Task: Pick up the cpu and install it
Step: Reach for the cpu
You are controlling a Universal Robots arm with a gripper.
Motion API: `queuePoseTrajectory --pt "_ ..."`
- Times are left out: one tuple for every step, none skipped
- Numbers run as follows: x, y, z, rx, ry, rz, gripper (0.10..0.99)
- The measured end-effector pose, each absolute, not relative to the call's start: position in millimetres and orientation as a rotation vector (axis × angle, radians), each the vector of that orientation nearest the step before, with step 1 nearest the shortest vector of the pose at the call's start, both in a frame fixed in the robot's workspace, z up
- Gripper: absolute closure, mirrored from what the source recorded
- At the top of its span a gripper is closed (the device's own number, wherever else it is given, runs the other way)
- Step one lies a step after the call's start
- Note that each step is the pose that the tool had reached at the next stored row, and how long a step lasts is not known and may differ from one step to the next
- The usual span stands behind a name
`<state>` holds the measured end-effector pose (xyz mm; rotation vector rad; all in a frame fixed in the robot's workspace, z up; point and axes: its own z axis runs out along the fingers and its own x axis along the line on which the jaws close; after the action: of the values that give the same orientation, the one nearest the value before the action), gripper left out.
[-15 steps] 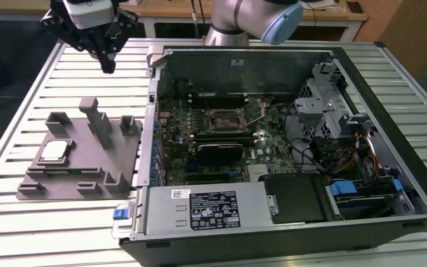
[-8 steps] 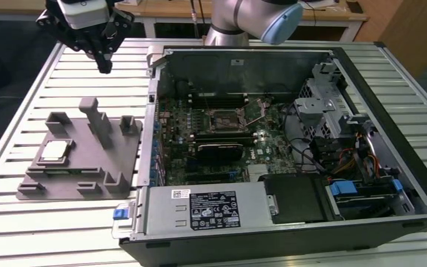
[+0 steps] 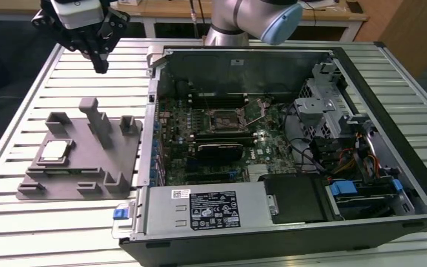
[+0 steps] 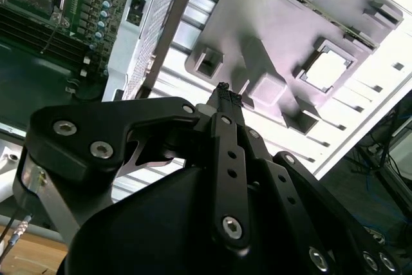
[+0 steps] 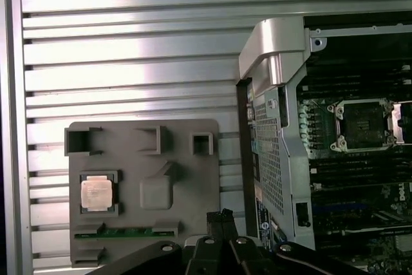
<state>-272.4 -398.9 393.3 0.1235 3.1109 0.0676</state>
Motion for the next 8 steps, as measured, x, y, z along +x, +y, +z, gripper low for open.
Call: queuePoseTrajectory --pt "-273.2 -398.9 393.3 0.124 3.111 0.068 0.980" --pt "-274.0 -398.9 393.3 0.124 3.111 0.068 0.980" --pt "-274.7 -398.9 393.3 0.124 3.111 0.068 0.980" --pt "-275.4 -398.9 393.2 0.124 3.111 0.068 0.980" --pt "-276.1 -398.9 393.2 0.124 3.111 0.068 0.980" --pt "-276.8 -398.9 393.1 0.124 3.111 0.068 0.980" --pt "-277.4 -398.9 392.9 0.124 3.111 0.068 0.980" --pt "-278.1 -398.9 392.7 0.124 3.111 0.068 0.980"
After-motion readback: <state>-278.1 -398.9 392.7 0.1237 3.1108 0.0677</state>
